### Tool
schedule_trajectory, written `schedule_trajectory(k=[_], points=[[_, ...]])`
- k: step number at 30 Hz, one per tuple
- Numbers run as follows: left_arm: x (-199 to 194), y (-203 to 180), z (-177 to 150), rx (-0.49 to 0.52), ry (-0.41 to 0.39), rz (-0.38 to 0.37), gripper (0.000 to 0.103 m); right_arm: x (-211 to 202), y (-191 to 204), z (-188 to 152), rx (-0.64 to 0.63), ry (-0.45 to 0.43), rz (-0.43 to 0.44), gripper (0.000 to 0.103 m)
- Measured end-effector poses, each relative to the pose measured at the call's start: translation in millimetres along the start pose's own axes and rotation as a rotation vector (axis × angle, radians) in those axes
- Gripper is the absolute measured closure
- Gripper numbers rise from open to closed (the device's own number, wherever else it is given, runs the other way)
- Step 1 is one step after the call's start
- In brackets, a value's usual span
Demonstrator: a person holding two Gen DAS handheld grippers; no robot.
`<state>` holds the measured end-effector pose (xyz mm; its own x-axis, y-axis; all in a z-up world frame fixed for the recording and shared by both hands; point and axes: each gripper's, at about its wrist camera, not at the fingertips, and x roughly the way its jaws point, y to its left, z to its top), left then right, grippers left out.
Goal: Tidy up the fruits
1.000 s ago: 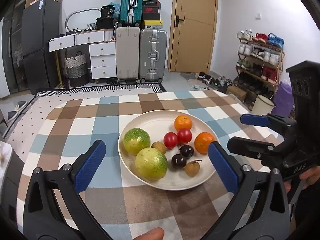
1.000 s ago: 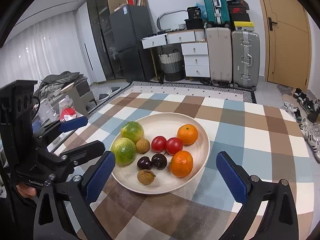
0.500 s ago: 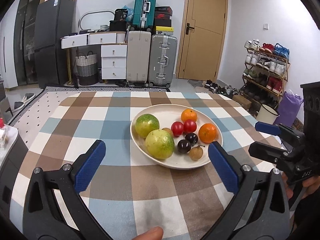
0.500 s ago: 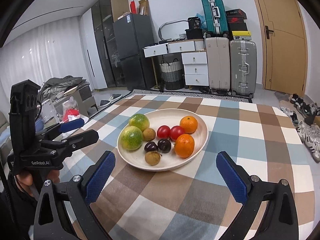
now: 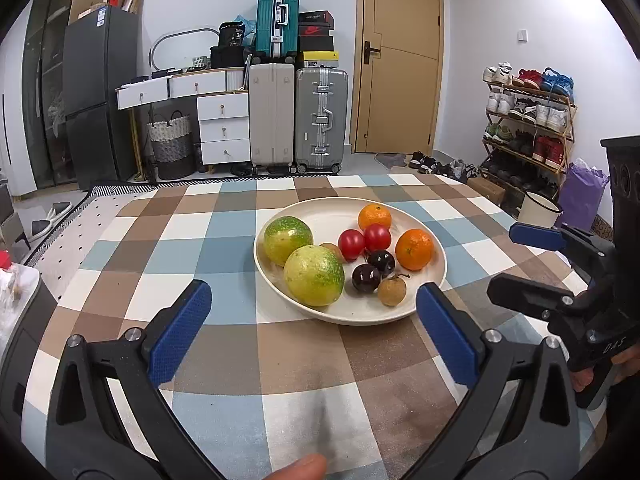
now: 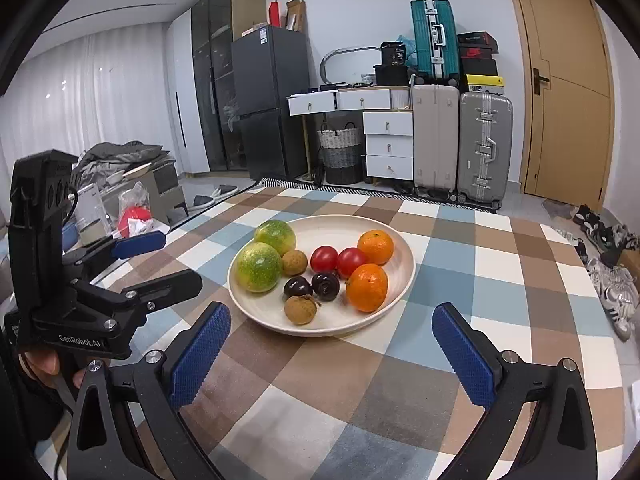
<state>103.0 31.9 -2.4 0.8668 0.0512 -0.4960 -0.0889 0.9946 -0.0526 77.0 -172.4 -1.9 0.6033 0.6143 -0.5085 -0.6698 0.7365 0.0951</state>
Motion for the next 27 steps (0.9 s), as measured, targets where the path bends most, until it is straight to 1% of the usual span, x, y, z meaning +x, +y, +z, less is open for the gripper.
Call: schedule_trajectory(k=[5,11,27], points=[[1.2,-0.6,0.9,-0.012,-0.001,-0.002,0.001,-1.4,2.2,-0.8,-0.013,-0.010,-0.004,0.000],[5.4,4.5,1.0,-0.027,0.016,0.009,0.001,-2.4,0.5,-0.8,0.006,-0.010,-0.004,0.000],[5.9,5.1,0.7,-0.021,0.015,0.011,0.001,-1.9,-5.7,-1.0,0.032,-0.005,-0.003,0.000]])
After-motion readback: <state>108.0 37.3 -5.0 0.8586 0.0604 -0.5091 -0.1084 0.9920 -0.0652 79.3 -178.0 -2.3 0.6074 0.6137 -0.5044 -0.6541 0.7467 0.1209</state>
